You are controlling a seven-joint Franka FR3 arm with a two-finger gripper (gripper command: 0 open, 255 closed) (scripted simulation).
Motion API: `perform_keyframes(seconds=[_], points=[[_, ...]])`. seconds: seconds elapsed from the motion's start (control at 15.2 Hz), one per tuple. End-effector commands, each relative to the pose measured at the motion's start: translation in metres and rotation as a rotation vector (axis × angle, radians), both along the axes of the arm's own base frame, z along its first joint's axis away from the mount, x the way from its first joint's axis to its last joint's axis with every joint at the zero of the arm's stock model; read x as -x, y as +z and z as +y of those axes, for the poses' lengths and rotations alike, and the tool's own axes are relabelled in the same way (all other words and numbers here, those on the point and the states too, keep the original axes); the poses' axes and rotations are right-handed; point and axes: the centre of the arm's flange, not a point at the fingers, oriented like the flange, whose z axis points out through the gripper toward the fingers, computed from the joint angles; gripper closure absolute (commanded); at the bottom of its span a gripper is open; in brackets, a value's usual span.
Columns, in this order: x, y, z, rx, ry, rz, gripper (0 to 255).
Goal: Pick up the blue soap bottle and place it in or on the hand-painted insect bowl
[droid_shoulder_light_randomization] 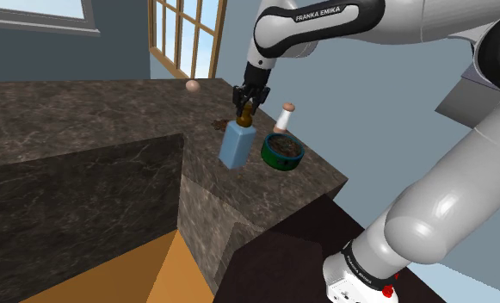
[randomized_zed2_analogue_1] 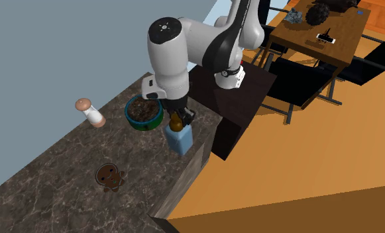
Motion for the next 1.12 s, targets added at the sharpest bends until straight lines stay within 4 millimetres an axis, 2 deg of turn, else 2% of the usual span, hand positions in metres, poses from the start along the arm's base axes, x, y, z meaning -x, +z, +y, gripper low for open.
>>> perform_keyframes(seconds=[0.0, 1.06], points=[[0.002, 0.010, 0.000, 0.000, 0.000, 0.000, 255], [0.002, 0.095, 0.000, 0.000, 0.000, 0.000, 255]])
